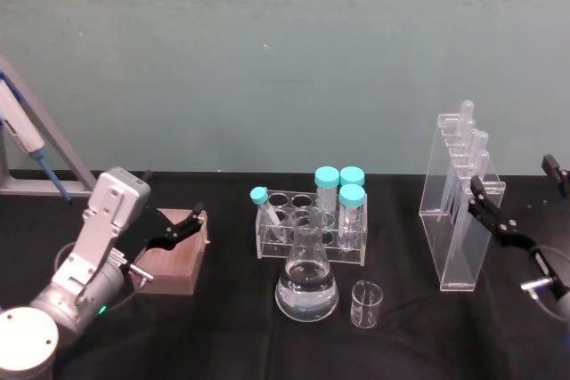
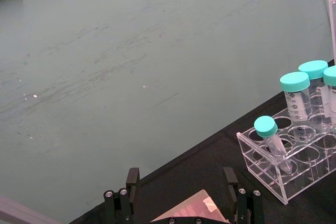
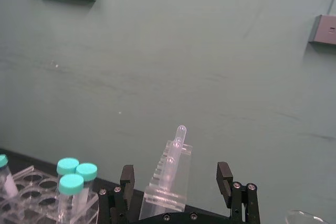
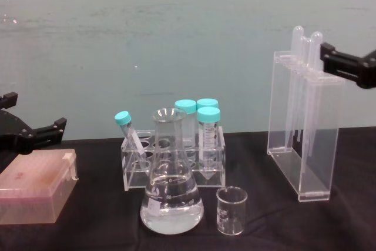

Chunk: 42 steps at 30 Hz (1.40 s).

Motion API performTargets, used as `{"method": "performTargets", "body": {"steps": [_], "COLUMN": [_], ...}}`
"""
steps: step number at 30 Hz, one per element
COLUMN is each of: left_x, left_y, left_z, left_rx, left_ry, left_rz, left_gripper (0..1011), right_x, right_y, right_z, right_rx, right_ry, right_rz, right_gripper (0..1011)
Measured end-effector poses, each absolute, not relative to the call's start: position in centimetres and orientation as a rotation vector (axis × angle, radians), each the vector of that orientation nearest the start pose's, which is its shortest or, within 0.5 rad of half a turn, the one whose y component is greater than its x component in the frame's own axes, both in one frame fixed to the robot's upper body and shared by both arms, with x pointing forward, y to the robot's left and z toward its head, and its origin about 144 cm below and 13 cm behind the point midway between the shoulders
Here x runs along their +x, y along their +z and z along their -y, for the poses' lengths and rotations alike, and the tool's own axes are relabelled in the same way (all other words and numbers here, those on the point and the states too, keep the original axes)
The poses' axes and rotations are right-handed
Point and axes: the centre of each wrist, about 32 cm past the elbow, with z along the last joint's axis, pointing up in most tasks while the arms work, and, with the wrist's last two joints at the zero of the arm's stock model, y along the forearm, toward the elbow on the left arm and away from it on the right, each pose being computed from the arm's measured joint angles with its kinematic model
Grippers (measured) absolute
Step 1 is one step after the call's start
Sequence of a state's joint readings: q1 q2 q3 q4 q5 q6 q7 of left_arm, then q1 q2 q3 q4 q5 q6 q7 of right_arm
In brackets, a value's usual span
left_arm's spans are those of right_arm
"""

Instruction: Place the experimental apparatus aside using one hand.

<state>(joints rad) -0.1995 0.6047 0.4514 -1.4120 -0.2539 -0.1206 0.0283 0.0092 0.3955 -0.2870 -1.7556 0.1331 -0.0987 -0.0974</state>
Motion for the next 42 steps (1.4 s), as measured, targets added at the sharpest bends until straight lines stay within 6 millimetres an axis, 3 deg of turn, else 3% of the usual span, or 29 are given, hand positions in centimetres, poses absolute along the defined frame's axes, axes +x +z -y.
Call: {"method": "performTargets", "body": {"steps": [11,21,42], "left_x": [48.9,48.9,48.9], "left_y": [114.0,114.0,114.0], "left_z": [-31.0,-31.0,-31.0], "left_rx": [0.304,0.304,0.305], "left_ry": [1.248,1.248,1.248], "left_rz": [0.285,0.285,0.285], "left_gripper": [1000,1000,1000], "right_x": [46.1,47.5,47.8], "right_y": [118.2,117.9,117.2], "right_z": [20.4,18.9,18.8], "right_rx": [0.082,0.104,0.073], "right_ry": [-1.388,-1.424,-1.454], "right_rz": [0.285,0.265,0.197], "right_gripper": [1000,1000,1002]}}
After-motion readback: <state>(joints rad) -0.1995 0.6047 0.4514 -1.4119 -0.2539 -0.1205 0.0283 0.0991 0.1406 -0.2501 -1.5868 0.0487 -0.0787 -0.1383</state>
